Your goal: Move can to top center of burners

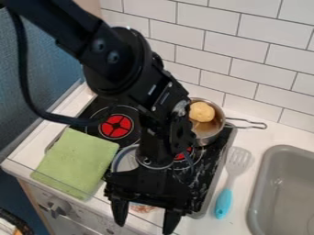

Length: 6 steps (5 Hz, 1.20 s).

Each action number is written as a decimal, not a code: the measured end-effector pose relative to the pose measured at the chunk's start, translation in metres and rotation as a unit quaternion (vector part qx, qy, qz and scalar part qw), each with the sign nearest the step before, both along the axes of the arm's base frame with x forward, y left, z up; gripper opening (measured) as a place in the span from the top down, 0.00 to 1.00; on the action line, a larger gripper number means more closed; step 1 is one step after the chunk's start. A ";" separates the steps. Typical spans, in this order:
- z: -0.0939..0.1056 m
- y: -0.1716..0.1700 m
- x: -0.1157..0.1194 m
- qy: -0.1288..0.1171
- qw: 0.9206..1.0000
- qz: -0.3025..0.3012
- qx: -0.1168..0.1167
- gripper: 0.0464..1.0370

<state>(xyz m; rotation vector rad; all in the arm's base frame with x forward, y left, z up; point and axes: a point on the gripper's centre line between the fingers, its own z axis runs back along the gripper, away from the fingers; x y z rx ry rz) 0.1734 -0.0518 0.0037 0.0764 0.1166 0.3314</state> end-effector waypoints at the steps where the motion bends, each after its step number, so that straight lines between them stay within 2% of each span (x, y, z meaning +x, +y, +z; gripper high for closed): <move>1: 0.001 0.007 0.002 -0.020 1.000 -0.001 0.012 0.04; 2: 0.003 0.016 0.007 -0.055 0.998 0.016 0.021 0.04; 3: 0.002 0.021 0.016 -0.079 0.996 0.024 0.023 0.04; 4: -0.006 0.023 0.023 -0.077 0.996 0.020 0.034 0.04; 5: -0.010 0.023 0.034 -0.086 0.995 0.016 0.040 0.04; 6: -0.015 0.020 0.041 -0.094 0.995 0.012 0.034 0.04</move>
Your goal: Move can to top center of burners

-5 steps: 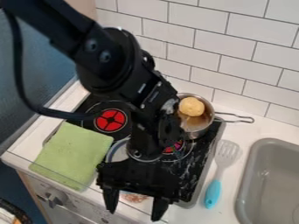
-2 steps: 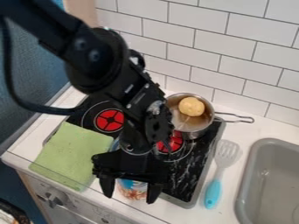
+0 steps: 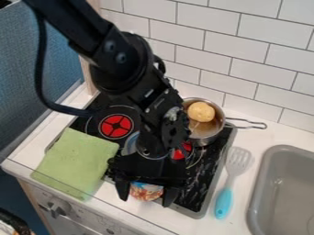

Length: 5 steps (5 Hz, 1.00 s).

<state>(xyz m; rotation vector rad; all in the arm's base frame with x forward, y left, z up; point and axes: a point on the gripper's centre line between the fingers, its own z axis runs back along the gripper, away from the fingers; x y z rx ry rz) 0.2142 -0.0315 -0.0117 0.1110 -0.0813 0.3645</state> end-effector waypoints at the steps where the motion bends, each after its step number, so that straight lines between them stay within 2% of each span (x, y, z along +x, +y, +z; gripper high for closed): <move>1: -0.002 -0.002 0.009 -0.017 1.000 -0.005 -0.002 0.04; 2: -0.004 -0.002 0.016 -0.030 1.000 -0.009 0.001 0.04; 4: -0.003 0.012 0.024 -0.042 0.999 0.021 -0.003 0.03; 5: -0.003 0.026 0.031 -0.045 0.998 0.053 0.011 0.03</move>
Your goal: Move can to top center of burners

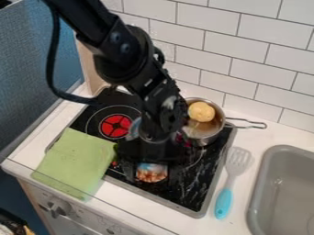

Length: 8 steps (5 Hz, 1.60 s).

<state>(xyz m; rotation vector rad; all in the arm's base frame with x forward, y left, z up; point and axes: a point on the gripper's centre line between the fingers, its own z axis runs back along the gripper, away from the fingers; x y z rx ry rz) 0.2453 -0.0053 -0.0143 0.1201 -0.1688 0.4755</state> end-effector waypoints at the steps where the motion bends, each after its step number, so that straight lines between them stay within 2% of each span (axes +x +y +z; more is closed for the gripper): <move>1: 0.002 0.015 0.010 -0.013 1.000 0.015 0.014 0.04; 3: 0.001 0.044 0.026 -0.018 0.998 0.050 0.022 0.04; 5: -0.003 0.073 0.027 -0.006 0.995 0.092 0.030 0.04; 7: 0.001 0.087 0.035 -0.017 0.993 0.119 0.019 0.04; 8: -0.002 0.089 0.045 -0.028 0.993 0.111 0.004 0.04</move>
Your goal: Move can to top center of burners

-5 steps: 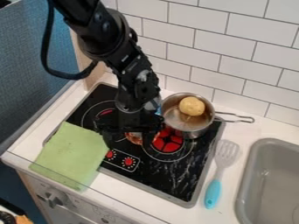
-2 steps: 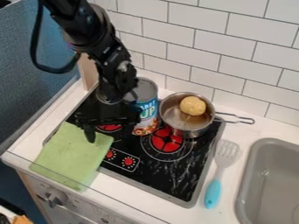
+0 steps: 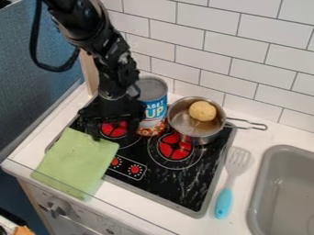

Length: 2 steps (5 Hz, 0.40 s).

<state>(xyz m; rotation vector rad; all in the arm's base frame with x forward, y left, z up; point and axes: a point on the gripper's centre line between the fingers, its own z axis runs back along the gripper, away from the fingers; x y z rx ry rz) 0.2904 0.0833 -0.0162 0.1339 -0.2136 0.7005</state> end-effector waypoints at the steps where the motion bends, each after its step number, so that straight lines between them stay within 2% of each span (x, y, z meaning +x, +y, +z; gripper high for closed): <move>1: 0.003 0.000 0.006 -0.008 1.000 -0.005 0.000 0.04; 2: 0.008 0.006 0.014 -0.022 1.000 0.008 -0.001 0.04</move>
